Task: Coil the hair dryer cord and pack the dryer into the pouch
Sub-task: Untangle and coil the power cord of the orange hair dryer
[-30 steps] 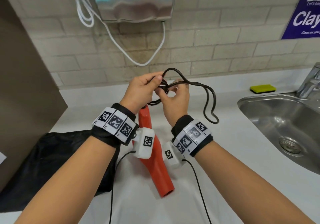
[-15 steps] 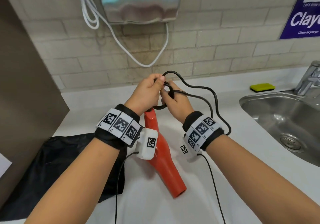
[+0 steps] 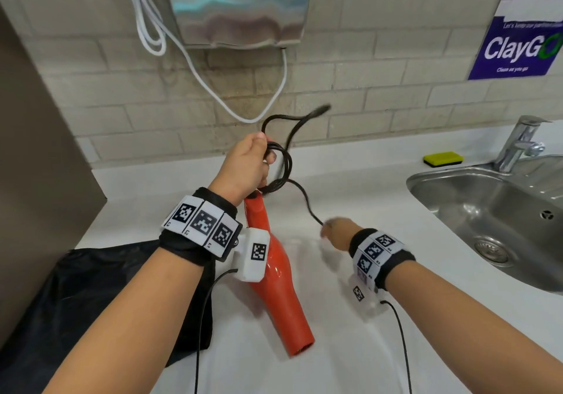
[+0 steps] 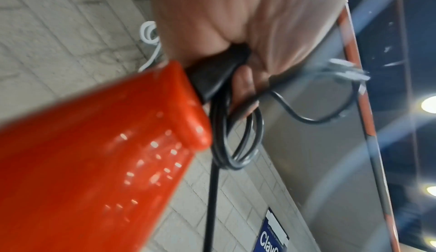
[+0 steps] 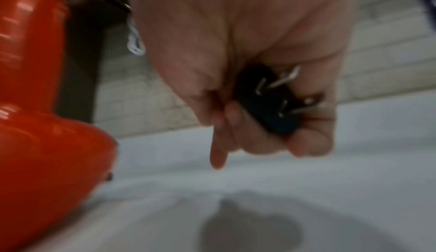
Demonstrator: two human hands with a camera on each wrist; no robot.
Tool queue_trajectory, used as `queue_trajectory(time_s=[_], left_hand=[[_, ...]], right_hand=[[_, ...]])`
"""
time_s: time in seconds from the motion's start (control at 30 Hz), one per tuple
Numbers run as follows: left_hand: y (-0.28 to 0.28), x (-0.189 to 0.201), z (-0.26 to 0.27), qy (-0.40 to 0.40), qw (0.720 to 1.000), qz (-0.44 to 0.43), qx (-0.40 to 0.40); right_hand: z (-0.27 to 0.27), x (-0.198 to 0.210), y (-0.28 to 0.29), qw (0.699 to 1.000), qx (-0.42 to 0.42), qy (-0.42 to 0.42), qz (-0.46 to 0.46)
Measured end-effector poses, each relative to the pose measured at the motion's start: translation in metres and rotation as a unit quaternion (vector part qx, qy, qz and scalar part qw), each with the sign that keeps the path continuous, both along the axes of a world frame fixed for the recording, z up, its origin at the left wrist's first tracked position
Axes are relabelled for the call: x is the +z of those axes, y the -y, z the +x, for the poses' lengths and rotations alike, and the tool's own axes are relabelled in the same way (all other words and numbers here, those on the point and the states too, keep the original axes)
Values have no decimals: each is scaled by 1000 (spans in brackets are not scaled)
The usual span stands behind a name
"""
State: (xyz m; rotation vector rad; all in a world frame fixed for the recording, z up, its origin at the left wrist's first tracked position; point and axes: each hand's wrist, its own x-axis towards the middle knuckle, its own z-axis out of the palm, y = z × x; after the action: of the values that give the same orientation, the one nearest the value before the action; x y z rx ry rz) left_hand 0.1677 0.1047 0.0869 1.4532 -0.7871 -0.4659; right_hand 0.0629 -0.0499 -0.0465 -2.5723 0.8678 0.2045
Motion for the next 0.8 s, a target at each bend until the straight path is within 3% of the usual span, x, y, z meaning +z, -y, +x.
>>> queue_trajectory(time_s=[0.07, 0.13, 0.2, 0.27, 0.33, 0.5, 0.57, 0.63, 0.7, 0.77, 0.8], left_hand=[[-3, -1, 3, 1, 1000, 2, 4], [-6, -3, 5, 12, 1000, 6, 1], [-6, -3, 6, 19, 1000, 6, -7], [-4, -3, 5, 20, 1000, 8, -20], [0, -3, 2, 20, 999, 8, -29], [12, 0, -4, 46, 998, 25, -32], [16, 1, -5, 49, 998, 27, -30], [17, 1, -6, 45, 998, 24, -26], [16, 0, -5, 34, 999, 18, -25], [13, -1, -5, 28, 999, 13, -24], [12, -2, -4, 31, 999, 14, -22]], right_hand=[[-10, -23, 15, 983, 14, -167, -73], [-18, -26, 22, 977, 16, -192, -89], [-18, -14, 21, 994, -30, -89, -53], [-13, 4, 11, 995, -69, 66, 2], [-4, 32, -8, 981, -32, 184, 47], [22, 69, -49, 939, 136, 245, 201], [26, 67, -53, 920, 112, 278, 254], [27, 60, -48, 917, 56, 307, 249], [23, 47, -31, 941, 1, 281, 187], [15, 28, -5, 984, -40, 150, 82], [10, 17, 8, 992, -77, 87, 58]])
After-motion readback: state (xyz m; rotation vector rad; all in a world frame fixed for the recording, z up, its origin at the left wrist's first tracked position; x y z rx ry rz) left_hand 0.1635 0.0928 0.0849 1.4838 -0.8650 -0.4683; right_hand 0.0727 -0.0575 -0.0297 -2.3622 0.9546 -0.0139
